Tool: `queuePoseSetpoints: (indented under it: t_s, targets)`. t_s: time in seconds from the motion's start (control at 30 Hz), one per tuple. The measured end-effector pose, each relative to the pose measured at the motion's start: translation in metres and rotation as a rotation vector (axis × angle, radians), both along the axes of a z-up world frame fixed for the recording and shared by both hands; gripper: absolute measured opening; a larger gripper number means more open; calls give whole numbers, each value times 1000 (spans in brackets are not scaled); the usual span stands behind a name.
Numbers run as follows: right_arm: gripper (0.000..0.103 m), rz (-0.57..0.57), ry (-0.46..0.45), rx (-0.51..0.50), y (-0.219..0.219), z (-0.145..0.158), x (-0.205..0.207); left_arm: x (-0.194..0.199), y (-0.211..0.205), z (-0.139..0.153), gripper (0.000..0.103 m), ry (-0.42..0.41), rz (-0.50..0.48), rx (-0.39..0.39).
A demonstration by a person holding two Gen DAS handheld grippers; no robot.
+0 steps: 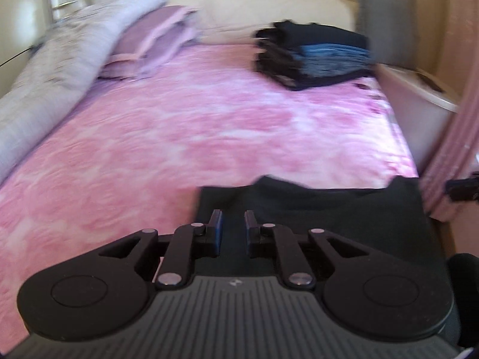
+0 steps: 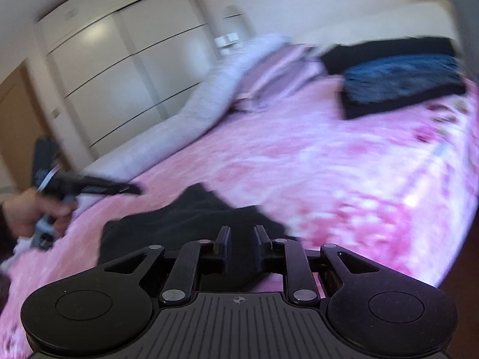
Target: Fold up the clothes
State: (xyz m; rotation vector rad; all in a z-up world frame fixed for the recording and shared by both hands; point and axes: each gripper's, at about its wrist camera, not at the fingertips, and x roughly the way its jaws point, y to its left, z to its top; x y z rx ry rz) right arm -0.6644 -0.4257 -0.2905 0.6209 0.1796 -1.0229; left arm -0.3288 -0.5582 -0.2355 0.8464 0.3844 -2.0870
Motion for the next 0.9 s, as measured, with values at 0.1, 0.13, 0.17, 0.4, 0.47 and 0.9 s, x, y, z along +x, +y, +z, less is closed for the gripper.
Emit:
queuePoseSetpoints:
  t_s: [0.1,0.13,0.17,0.4,0.47,0.9]
  targets:
    - [20,97,42,-46,-10,-2,33,-33,-10,-21,12,7,-82,45]
    - [20,119,60,-46,-17,-8,40,-37,-15,-26,12,1,-86,45]
    - [20,141,78,-46,-23,-13,48,-41,-20,-31,11,-6,-89,45]
    - [20,79,148,54,-51,-54,33,-67,-54,-65,7,-47,-108,47]
    - [19,65,146,63,-50,-54,28,-63,-58,-68,5,-37,-75,45]
    - [23,-133,166,90,-35,-34,-2,-15,-24,-18,9,-38,40,-39]
